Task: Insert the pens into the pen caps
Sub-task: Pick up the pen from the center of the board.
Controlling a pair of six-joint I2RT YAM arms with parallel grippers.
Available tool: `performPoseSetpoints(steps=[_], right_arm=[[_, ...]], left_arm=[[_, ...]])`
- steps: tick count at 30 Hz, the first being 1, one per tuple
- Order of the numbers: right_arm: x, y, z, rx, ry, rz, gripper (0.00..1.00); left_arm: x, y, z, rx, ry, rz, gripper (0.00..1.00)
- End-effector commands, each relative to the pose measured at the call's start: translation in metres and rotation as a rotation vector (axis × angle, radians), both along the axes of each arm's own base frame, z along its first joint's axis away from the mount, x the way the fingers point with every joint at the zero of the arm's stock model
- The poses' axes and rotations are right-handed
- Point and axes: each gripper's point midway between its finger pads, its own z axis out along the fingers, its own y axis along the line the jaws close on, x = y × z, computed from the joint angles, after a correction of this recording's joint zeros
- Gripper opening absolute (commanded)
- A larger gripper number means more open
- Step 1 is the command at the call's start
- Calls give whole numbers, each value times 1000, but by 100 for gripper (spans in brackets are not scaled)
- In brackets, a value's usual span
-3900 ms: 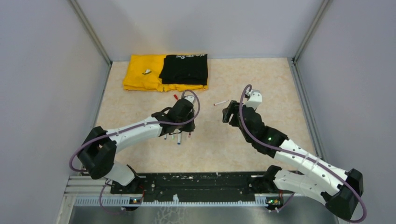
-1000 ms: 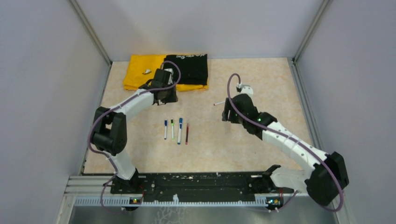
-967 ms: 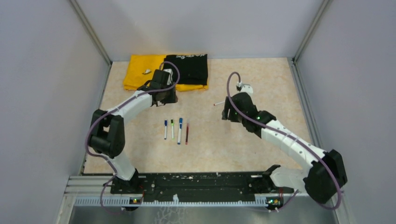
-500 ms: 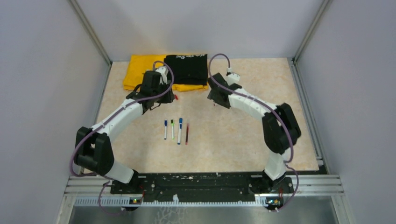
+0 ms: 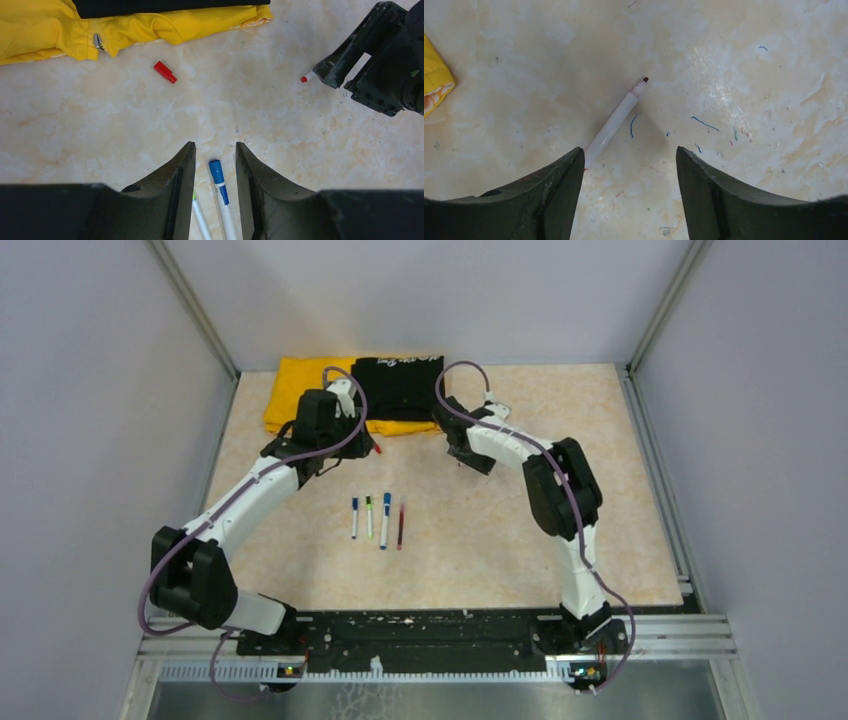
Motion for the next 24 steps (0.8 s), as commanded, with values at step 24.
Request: performPoseSetpoints(steps=[24], right_arm=[[22, -10, -11, -31, 6, 39, 32]], left_arm=[[-3, -8, 6, -30, -19, -38, 41]])
